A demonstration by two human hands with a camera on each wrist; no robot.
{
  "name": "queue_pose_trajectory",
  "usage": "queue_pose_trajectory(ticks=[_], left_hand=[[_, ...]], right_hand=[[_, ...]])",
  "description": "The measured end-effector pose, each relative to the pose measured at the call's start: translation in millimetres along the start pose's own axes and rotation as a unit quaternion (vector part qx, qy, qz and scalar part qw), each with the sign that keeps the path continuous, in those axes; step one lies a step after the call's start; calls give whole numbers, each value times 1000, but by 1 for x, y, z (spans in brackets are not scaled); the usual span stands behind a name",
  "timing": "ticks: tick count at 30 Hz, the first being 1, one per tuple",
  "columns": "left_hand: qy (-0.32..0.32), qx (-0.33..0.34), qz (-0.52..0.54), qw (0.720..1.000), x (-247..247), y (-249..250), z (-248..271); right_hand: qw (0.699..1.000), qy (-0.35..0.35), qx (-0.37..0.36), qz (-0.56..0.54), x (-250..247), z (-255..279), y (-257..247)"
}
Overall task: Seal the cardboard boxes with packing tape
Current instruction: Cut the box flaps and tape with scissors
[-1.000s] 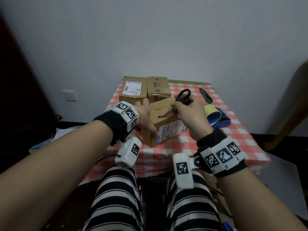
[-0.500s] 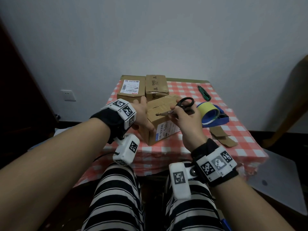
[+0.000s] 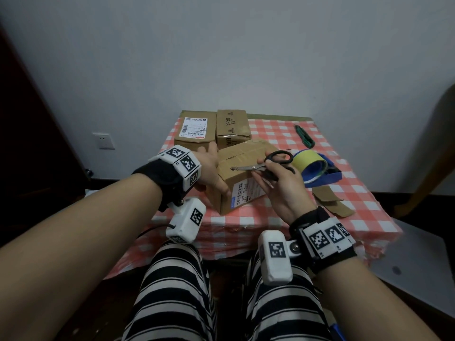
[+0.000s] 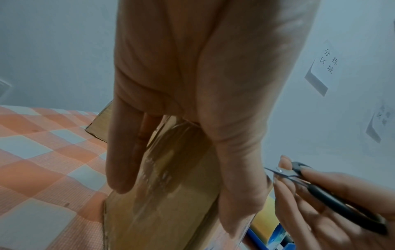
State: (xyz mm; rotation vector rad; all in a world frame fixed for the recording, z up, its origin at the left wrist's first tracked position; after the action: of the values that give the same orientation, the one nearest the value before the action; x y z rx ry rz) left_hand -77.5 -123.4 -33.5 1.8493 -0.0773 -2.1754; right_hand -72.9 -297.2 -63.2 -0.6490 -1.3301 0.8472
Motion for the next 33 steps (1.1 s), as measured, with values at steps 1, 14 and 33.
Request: queue_pose_trajectory(ticks=[1,14,33], left_hand=[[-1,-1,0,1000,0,0,0],[-1,8,-3,1000,0,1,-1],[-30,-25,108,993,5,-2,1]], right_hand=[[1000,-3,11,-11,0,0,1],[994,-16,80,-70,-3,-4,9],[993,71,95,18,-13,-10,0]])
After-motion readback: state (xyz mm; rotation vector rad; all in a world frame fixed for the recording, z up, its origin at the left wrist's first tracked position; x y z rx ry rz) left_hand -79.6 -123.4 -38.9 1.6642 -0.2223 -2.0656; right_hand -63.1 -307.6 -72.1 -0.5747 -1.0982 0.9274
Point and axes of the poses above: each hand's wrist, its own z-axis away from the middle knuckle, its own x-axis out of the palm, y = z × x, the point moved 8 cm from there along -z, towards the middle knuckle, and after that the axes turned 7 degrees about y, right-handed, at the moved point
